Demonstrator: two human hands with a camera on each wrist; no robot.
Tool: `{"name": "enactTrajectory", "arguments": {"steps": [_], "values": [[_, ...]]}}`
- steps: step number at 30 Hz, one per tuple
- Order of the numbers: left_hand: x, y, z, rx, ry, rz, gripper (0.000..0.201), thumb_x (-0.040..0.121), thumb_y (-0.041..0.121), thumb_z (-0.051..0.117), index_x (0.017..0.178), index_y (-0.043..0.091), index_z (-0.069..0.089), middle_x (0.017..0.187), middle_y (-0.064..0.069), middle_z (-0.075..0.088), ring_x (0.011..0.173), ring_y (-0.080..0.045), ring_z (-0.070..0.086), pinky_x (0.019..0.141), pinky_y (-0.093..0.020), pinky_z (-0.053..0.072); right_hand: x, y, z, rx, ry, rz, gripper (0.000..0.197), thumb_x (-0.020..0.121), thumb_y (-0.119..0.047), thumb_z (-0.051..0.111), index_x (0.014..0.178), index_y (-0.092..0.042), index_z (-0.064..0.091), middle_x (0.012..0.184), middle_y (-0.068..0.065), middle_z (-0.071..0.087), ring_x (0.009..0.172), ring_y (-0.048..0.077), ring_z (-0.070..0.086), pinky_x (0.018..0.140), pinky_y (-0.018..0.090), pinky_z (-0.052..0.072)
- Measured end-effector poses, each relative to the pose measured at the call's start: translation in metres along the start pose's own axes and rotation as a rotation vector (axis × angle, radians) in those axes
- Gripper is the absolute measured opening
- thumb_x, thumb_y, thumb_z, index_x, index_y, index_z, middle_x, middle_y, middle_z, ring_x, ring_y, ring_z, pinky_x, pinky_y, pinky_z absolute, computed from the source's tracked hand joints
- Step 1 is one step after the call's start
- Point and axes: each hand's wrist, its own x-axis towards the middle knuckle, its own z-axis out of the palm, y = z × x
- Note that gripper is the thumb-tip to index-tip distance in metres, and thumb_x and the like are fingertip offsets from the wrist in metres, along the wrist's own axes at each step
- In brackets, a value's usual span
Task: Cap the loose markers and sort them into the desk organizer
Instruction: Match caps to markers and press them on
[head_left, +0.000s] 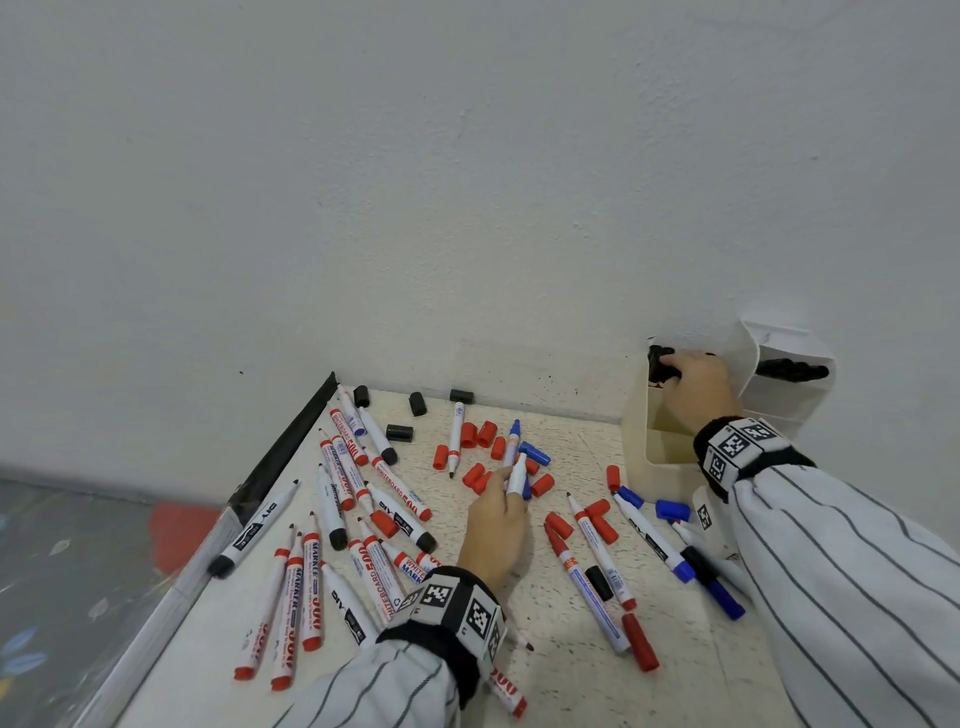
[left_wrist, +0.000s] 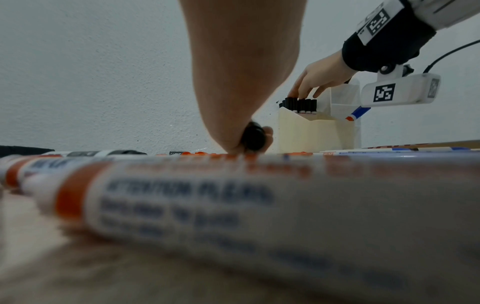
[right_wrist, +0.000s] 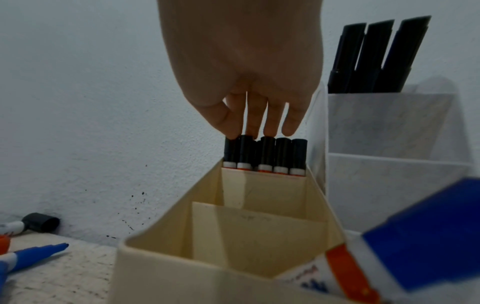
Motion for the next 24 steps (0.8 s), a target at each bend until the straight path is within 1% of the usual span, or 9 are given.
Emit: {"name": "enactTrajectory", "arguments": {"steps": [3, 6, 8, 11, 14, 16, 19, 21, 24], "values": [[0.0, -0.002, 0.0, 0.01, -0.001, -0.018, 0.033, 0.1, 0.021, 0.035, 0.13, 0.013, 0.045, 0.08, 0.0, 0.054, 0.059, -0.007, 0.043, 0.055, -0.019, 0.039, -0.008, -0.004, -0.005, -0.075, -0.05, -0.028, 0.033, 0.087, -0.005, 0.048, 0.117, -0.006, 0.062, 0.118, 0.014, 0.061, 0.112, 0.035, 0.05, 0.094, 0.046, 0.044], [0.001, -0.004, -0.001, -0.001, 0.009, -0.01, 0.034, 0.098, 0.023, 0.038, 0.131, 0.015, 0.046, 0.097, -0.01, 0.059, 0.074, -0.012, 0.048, 0.07, -0.033, 0.047, -0.017, -0.007, -0.006, -0.049, 0.023, -0.037, 0.029, 0.087, -0.005, 0.051, 0.113, -0.007, 0.063, 0.12, 0.013, 0.057, 0.114, 0.032, 0.045, 0.097, 0.043, 0.039], [0.001, -0.003, -0.002, 0.004, 0.027, -0.005, 0.034, 0.098, 0.023, 0.039, 0.13, 0.015, 0.047, 0.1, -0.008, 0.059, 0.078, -0.013, 0.049, 0.072, -0.034, 0.048, -0.024, -0.013, -0.007, 0.037, 0.011, -0.072, 0.022, 0.086, -0.004, 0.051, 0.102, -0.007, 0.065, 0.109, 0.011, 0.059, 0.104, 0.027, 0.051, 0.09, 0.036, 0.041], [-0.001, -0.001, 0.0, -0.012, 0.009, 0.008, 0.03, 0.1, 0.021, 0.037, 0.129, 0.021, 0.045, 0.09, -0.002, 0.055, 0.066, -0.008, 0.047, 0.057, -0.018, 0.042, -0.042, -0.022, -0.017, 0.107, -0.322, -0.05, 0.016, 0.088, -0.004, 0.05, 0.094, -0.011, 0.062, 0.099, 0.005, 0.06, 0.087, 0.015, 0.053, 0.077, 0.023, 0.041], [-0.005, 0.001, 0.0, -0.003, -0.008, 0.032, 0.028, 0.1, 0.021, 0.035, 0.127, 0.022, 0.045, 0.087, -0.001, 0.056, 0.064, -0.008, 0.047, 0.056, -0.018, 0.043, -0.068, -0.026, -0.031, 0.134, -0.755, -0.012, 0.016, 0.087, -0.008, 0.057, 0.101, -0.013, 0.064, 0.088, -0.004, 0.057, 0.074, 0.008, 0.052, 0.06, 0.014, 0.039], [-0.004, 0.001, -0.001, 0.021, -0.003, 0.034, 0.031, 0.1, 0.022, 0.035, 0.129, 0.018, 0.046, 0.097, -0.007, 0.06, 0.071, -0.011, 0.049, 0.067, -0.026, 0.048, -0.089, -0.026, -0.033, 0.043, -0.934, -0.077, 0.026, 0.086, -0.015, 0.061, 0.112, -0.019, 0.062, 0.095, -0.004, 0.058, 0.088, 0.013, 0.056, 0.071, 0.016, 0.043], [-0.003, 0.0, -0.001, 0.067, -0.007, 0.05, 0.038, 0.1, 0.024, 0.036, 0.136, 0.015, 0.043, 0.111, -0.014, 0.06, 0.082, -0.023, 0.057, 0.074, -0.031, 0.047, -0.124, -0.023, -0.021, -0.131, -0.955, -0.189, 0.048, 0.082, -0.023, 0.066, 0.128, -0.027, 0.051, 0.12, -0.003, 0.049, 0.109, 0.016, 0.049, 0.094, 0.028, 0.043], [-0.003, 0.0, -0.003, 0.088, -0.007, 0.057, 0.037, 0.1, 0.024, 0.036, 0.135, 0.015, 0.044, 0.11, -0.013, 0.06, 0.093, -0.03, 0.059, 0.078, -0.034, 0.049, -0.144, -0.025, -0.011, -0.173, -0.94, -0.216, 0.055, 0.082, -0.028, 0.065, 0.132, -0.031, 0.045, 0.121, -0.003, 0.041, 0.11, 0.018, 0.047, 0.094, 0.032, 0.044], [-0.003, 0.0, -0.003, 0.112, -0.009, 0.067, 0.035, 0.1, 0.023, 0.036, 0.134, 0.016, 0.044, 0.107, -0.01, 0.06, 0.079, -0.017, 0.055, 0.071, -0.028, 0.047, -0.157, -0.033, -0.002, -0.205, -0.895, -0.228, 0.044, 0.086, -0.031, 0.061, 0.128, -0.03, 0.049, 0.122, -0.001, 0.043, 0.107, 0.02, 0.049, 0.091, 0.035, 0.046]]}}
